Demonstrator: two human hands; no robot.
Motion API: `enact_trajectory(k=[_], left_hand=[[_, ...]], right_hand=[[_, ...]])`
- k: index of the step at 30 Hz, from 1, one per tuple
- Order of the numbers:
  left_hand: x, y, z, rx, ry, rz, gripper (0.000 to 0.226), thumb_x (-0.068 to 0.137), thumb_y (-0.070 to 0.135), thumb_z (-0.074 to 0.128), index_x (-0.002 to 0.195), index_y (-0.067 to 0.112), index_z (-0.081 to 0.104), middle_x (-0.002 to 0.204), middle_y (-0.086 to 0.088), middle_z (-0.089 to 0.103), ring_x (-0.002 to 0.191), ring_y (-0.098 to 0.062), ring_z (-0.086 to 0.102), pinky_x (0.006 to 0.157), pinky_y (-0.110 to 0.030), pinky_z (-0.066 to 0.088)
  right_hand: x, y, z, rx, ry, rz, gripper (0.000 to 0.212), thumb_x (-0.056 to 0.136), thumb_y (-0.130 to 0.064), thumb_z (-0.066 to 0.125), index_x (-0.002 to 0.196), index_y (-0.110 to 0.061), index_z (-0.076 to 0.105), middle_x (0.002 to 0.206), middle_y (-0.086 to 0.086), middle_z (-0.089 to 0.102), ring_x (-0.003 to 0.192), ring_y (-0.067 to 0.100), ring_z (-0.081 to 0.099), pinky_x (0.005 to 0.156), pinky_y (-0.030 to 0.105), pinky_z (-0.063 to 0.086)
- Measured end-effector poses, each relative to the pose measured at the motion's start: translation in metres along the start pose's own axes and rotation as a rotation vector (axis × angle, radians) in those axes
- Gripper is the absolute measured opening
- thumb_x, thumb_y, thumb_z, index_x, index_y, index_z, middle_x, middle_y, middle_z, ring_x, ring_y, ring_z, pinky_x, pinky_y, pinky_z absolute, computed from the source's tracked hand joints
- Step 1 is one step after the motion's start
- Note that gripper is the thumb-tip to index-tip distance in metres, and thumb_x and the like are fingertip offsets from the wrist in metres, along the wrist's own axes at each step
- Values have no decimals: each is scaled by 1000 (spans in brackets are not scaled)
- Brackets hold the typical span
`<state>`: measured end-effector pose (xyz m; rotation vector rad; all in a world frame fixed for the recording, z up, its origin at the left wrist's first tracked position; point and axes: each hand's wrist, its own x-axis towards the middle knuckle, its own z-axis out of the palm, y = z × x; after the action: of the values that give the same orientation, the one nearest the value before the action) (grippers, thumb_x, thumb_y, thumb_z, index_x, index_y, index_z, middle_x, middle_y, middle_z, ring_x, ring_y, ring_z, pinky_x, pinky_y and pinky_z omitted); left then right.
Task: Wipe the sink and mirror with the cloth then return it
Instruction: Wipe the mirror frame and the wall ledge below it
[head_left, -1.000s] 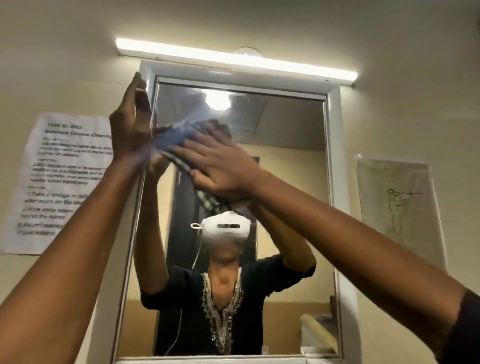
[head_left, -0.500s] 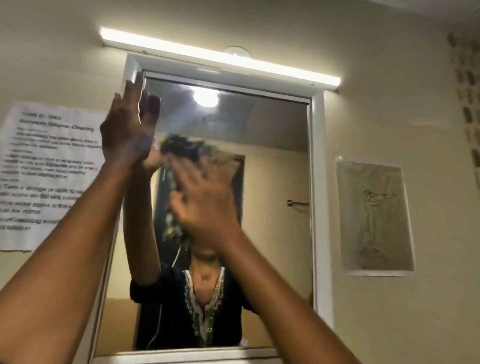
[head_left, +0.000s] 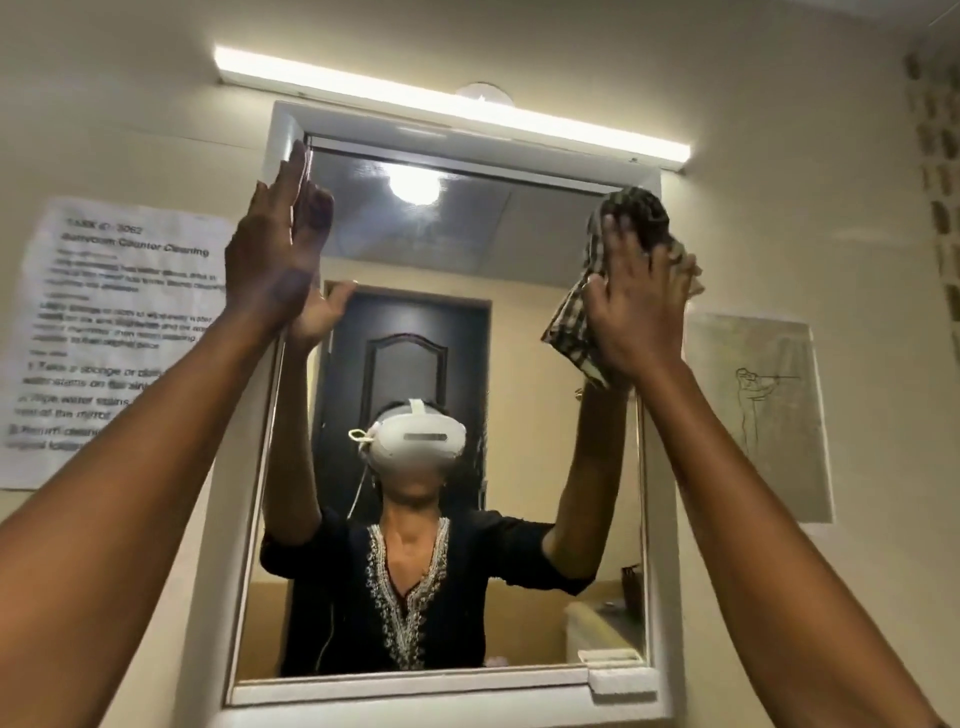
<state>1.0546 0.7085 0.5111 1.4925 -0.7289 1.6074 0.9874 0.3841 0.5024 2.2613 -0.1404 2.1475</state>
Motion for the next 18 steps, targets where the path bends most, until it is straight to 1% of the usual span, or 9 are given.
enact_trajectory(k=[4, 6, 8, 11, 12, 13, 14, 16, 18], left_hand=[[-1, 2, -2, -38, 2, 6, 69, 86, 61, 22, 145, 27, 28, 135, -21, 50, 119, -36, 52, 92, -45, 45], [0, 2, -2, -24, 0, 2, 71, 84, 65, 21, 145, 29, 28, 136, -19, 50, 122, -36, 50, 93, -47, 46], [0, 1, -1, -23, -1, 8, 71, 84, 65, 20, 145, 29, 28, 135, -18, 51, 122, -36, 50, 93, -46, 46], [1, -1, -1, -9, -13, 15, 73, 83, 68, 19, 145, 30, 28, 141, -14, 47, 128, -34, 45, 96, -48, 45], [1, -2, -1, -4, -12, 13, 73, 83, 68, 20, 145, 30, 28, 142, -13, 46, 129, -35, 44, 97, -49, 45], [1, -3, -1, 4, -10, 17, 73, 83, 68, 20, 145, 29, 28, 142, -13, 46, 129, -35, 44, 97, -50, 45], [1, -3, -2, 14, -11, 23, 73, 83, 67, 21, 145, 28, 28, 142, -14, 46, 128, -35, 45, 96, -50, 46], [0, -3, -2, 24, -10, 40, 73, 83, 67, 21, 145, 28, 27, 142, -13, 47, 128, -34, 46, 95, -48, 46], [-1, -3, 0, 28, -5, 50, 74, 83, 67, 22, 145, 28, 27, 141, -11, 48, 127, -32, 47, 95, -46, 47]], right_hand=[[-68, -38, 9, 49, 23, 224, 64, 92, -45, 22, 150, -26, 2, 159, 0, 6, 145, 30, 8, 117, 56, -2], [-124, -68, 9, 75, -19, 245, 65, 92, -47, 22, 149, -29, -2, 158, -4, 1, 144, 28, 7, 117, 54, -6], [-178, -100, 10, 181, -121, 50, 67, 90, -48, 26, 149, -34, -3, 157, -8, 1, 144, 23, -1, 117, 50, -10], [-203, -109, 10, 117, -234, -541, 68, 85, -45, 41, 148, -32, 18, 151, -7, 35, 146, 22, 7, 118, 51, 3], [-190, -100, 10, 85, -229, -633, 67, 85, -43, 43, 147, -33, 22, 148, -7, 39, 145, 22, 12, 118, 51, 5], [-175, -89, 9, 68, -208, -630, 67, 84, -42, 43, 147, -34, 21, 148, -7, 40, 144, 21, 14, 118, 50, 6], [-158, -77, 9, 79, -176, -535, 66, 85, -42, 42, 147, -37, 19, 149, -7, 37, 144, 21, 14, 117, 51, 8], [-120, -54, 5, 179, -115, -162, 65, 88, -42, 37, 147, -39, 12, 154, -6, 27, 143, 21, 13, 116, 55, 11], [-91, -44, 5, 163, -36, 84, 64, 88, -45, 28, 149, -34, 8, 158, -1, 16, 145, 25, 9, 117, 57, 6]])
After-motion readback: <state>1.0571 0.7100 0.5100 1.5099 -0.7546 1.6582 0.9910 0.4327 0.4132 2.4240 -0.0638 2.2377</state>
